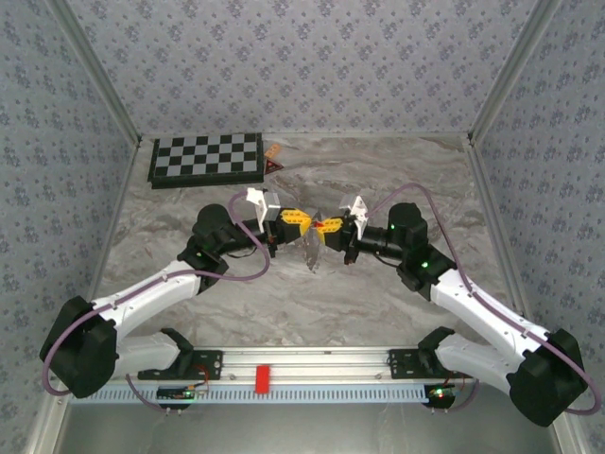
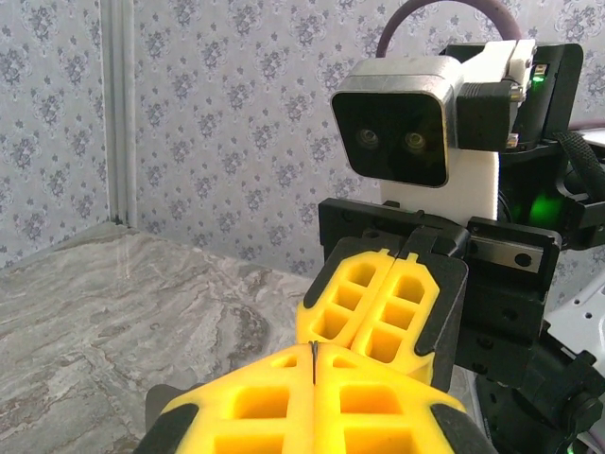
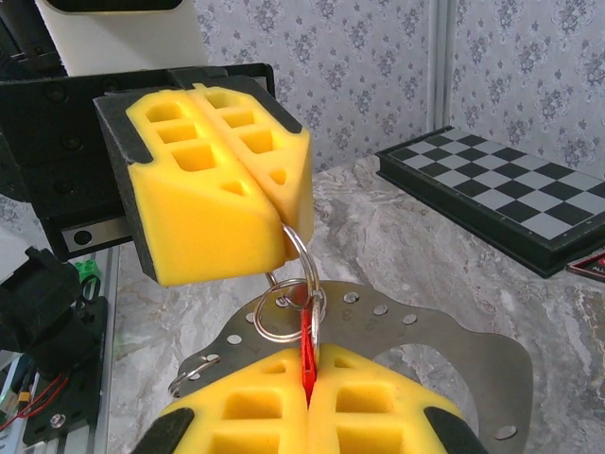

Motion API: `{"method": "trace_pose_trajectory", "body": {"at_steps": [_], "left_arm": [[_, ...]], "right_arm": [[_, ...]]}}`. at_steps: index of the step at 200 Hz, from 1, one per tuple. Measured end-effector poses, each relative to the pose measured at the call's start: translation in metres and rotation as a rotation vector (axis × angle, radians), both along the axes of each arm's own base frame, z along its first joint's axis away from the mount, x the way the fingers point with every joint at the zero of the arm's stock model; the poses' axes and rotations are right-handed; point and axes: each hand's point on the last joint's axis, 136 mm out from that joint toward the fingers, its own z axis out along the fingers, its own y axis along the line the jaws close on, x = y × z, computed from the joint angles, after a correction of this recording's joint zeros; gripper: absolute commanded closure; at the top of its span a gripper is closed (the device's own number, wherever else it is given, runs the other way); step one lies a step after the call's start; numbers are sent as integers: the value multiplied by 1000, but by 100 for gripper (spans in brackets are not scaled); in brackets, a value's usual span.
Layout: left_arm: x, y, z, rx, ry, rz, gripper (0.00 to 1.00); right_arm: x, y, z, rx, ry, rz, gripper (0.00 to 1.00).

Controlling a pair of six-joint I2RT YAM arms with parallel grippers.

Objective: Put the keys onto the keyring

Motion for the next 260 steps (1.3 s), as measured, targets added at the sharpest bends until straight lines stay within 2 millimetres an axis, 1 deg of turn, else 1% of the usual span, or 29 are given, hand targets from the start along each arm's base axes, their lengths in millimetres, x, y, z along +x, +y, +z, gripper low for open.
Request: {"method": "trace_pose_trajectory", "body": {"at_steps": [34,77,164,167,178,192,206,215,234,253,260], "left_arm": [[-1,0,-4,14,2,-4,100],[-1,-1,-15,55,19,-9,100],[-3,-2,-21,78,15,-20,100],[-3,-2,-21,79,16,-19,98],[-1,-2,-22,82,19,-9,86],[2,-1,-24,88,25,10,75],[6,1,-25,90,37,35,71],[10,3,-25,89,42,52,64],[14,8,-20,76,41,80,60],[19,15,-13,60,37,116,47],[20,18,-11,54,39,129,38]], "right_arm": [[2,-3,0,-2,3,-11,100],[2,-8,8,11,-17,-24,100],[2,-9,4,0,0,-24,100],[2,-9,3,-1,2,-24,100],[2,-10,1,-7,9,-29,100],[4,-11,-1,-15,13,-39,100],[8,-14,-1,-26,20,-60,100],[10,-15,-1,-31,19,-71,100],[15,-17,0,-39,19,-93,100],[21,-17,-4,-54,28,-111,100],[24,-16,-6,-61,32,-117,100]]}}
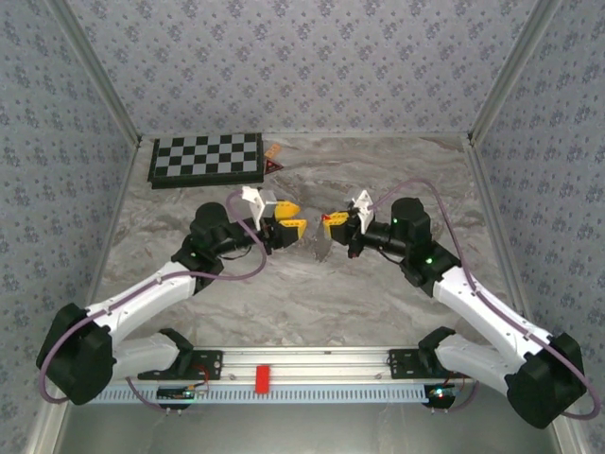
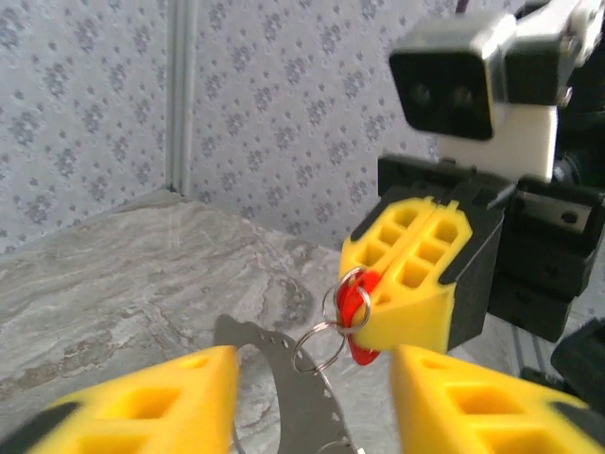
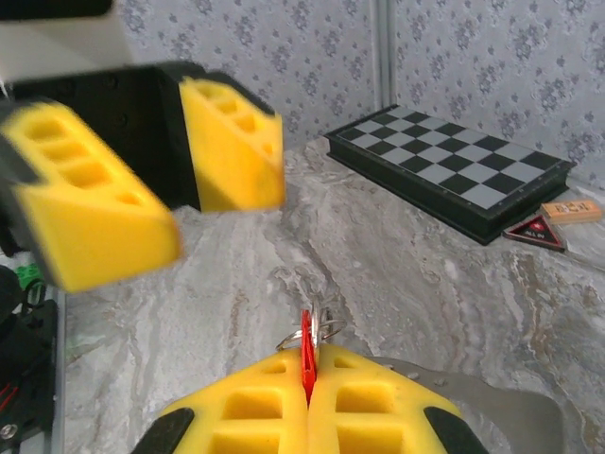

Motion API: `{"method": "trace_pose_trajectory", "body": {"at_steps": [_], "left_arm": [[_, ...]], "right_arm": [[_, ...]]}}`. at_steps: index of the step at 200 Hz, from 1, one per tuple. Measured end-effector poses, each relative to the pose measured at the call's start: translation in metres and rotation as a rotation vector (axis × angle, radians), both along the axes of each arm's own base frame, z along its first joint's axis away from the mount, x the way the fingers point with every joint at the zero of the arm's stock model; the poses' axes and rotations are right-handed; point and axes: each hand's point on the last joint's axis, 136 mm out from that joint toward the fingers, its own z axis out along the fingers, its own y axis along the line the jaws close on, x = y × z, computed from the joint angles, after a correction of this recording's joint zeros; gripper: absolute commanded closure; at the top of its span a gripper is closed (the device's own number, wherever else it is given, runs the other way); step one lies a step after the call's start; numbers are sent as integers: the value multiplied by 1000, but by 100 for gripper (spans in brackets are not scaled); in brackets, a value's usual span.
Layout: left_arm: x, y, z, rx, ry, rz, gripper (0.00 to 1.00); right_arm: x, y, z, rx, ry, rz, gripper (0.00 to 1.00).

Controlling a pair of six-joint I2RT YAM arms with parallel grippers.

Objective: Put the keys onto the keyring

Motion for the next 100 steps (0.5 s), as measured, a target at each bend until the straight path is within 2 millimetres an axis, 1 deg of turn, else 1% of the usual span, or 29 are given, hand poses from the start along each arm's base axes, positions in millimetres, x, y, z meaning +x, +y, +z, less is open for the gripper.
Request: {"method": "trace_pose_trajectory", "body": {"at_steps": [15,22,40,71,100], "left_arm": [[2,6,0,-7,4,28,18],[3,9,-1,-11,11,45,12],[4,16,-3,-14,13,83,1],[5,29,-1,-21,14,144,0],[5,40,1,-29,7,192,0]], "right_arm": [[7,1,-7,-15,16,-16,100],[10,2,-10,-23,25,-22,100],[20,3,-20,-45,47,-43,100],[41,11,-35,-73,80,-68,100],[69,22,-43,-84,92,-87,100]]}}
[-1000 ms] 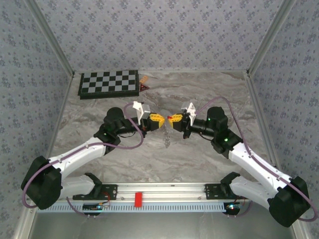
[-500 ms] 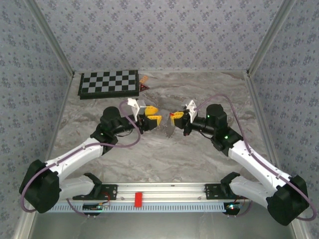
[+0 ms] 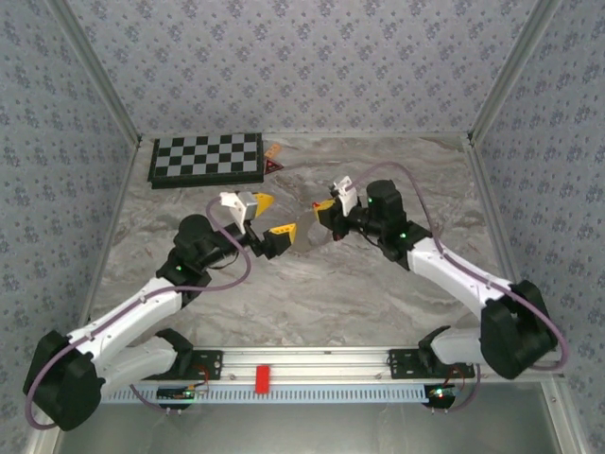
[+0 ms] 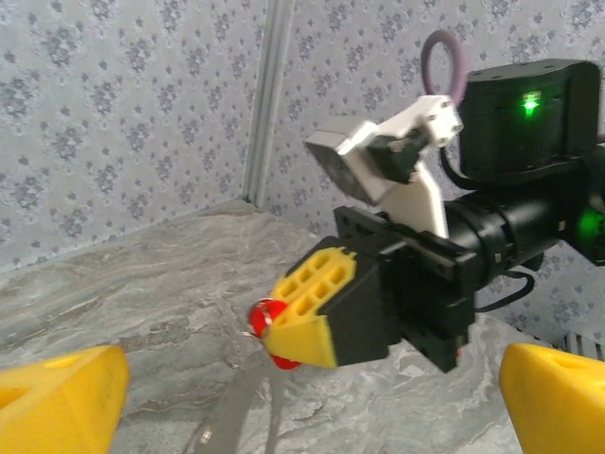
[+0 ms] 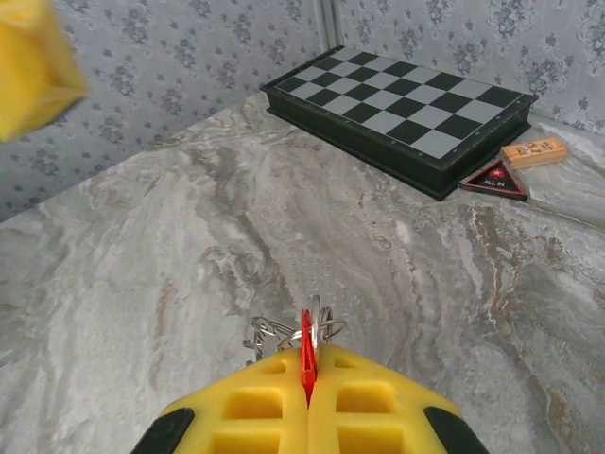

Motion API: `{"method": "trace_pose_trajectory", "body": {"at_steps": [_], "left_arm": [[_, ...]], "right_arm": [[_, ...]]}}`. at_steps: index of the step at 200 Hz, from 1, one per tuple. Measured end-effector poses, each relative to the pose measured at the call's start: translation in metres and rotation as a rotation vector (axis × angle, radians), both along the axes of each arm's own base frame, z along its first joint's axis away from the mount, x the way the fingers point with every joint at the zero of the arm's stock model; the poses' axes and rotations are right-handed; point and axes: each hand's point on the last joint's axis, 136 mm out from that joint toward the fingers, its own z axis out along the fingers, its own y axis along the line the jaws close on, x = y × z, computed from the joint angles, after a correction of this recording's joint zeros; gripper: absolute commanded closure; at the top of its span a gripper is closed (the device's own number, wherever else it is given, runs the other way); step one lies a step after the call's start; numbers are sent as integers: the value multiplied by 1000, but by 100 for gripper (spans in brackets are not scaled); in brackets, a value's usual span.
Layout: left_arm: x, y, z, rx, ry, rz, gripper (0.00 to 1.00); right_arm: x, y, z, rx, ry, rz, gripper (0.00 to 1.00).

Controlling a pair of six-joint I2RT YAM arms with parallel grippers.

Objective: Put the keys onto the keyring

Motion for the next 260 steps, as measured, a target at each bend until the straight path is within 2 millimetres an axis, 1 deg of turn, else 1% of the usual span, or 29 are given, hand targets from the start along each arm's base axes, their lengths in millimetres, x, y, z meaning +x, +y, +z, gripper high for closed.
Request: {"method": "trace_pose_trajectory", "body": {"at_steps": [22,43,71,89,99,109,128,147,171,191,204,243,260], "left_arm": [[-1,6,-3,-1,1,24,0],[-2,10,-6,2,6,38,0],[-4,16,-10,4,10,58,0],[-8,20,-10,0,5,66,0],[-10,22,-10,0,4,67,0],[-11,23,-10,0,1,71,0],[-12,27,-9,-2,-7,85,0],[-13,29,-9,-1,-9,94,0],[-12,30,-11,3,-5,98,0],[-12,30,-14,8,1,102,0],[-12,30,-16,10,4,103,0],[-10,31,-17,12,6,107,0],[-10,32,-17,12,7,111,0]], "right_arm": [[24,8,0,1,-5,-14,100],[50,12,7,15,-24,-39,100],[92,9,15,65,-36,-95,100],[117,6,15,91,-31,-128,100],[127,5,13,100,-29,-142,100],[133,4,8,104,-23,-153,100],[135,4,-1,109,-10,-161,100],[131,3,-12,109,1,-167,100],[123,-2,-33,92,34,-175,100],[110,-9,-47,80,60,-187,100],[102,-14,-51,74,68,-196,100],[79,-27,-53,76,71,-216,100],[68,-30,-61,70,88,-218,100]]}}
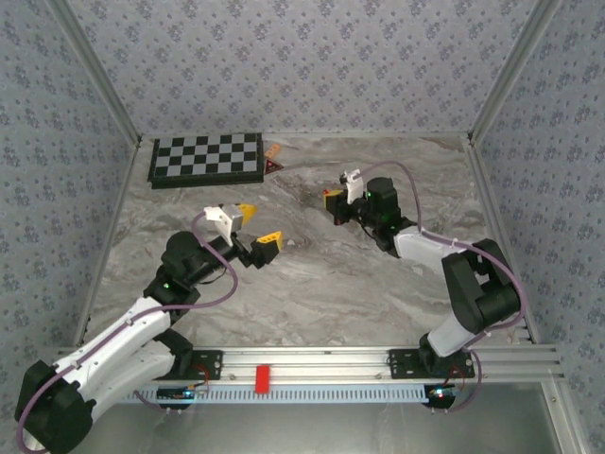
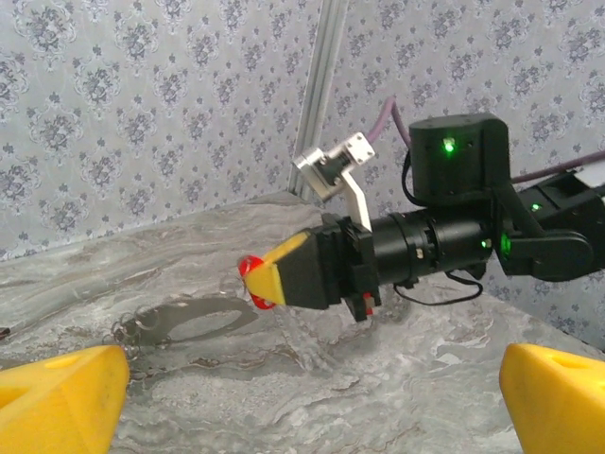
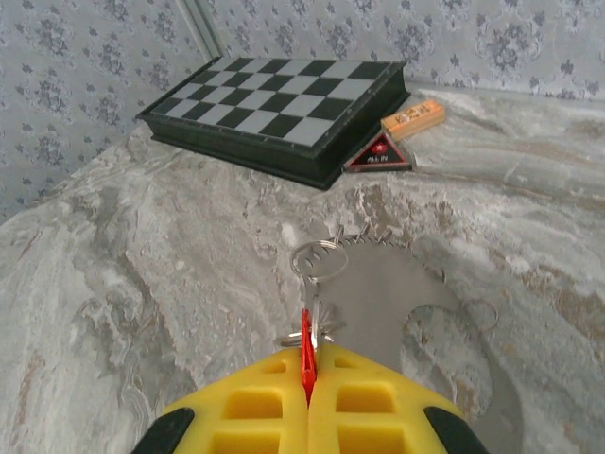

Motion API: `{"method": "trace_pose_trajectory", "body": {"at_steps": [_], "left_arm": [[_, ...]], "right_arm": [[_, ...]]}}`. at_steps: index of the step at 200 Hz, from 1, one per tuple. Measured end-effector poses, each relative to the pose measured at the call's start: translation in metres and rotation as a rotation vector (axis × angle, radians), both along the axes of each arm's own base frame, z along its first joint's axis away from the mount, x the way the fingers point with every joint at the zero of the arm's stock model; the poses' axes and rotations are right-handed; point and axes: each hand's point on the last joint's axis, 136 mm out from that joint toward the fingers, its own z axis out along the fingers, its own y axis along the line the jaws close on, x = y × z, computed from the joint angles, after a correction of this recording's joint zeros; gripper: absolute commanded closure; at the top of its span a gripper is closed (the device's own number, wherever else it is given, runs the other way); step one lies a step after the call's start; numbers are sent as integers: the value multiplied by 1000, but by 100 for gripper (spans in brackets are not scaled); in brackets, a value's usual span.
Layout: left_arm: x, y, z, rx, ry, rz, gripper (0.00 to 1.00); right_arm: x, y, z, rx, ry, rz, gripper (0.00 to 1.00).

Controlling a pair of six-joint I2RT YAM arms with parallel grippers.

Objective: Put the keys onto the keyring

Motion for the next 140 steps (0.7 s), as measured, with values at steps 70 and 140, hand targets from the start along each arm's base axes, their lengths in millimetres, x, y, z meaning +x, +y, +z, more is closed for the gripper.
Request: {"method": "trace_pose_trajectory", "body": {"at_steps": [70,140], "left_arm": [[3,0,-4,7,11,8,0],[4,-1,-6,9,20,11,0]], "right_arm": [[-38,-9,-53,-60,143,-4,100],[-66,-27,-103,-133,337,-53,100]]}}
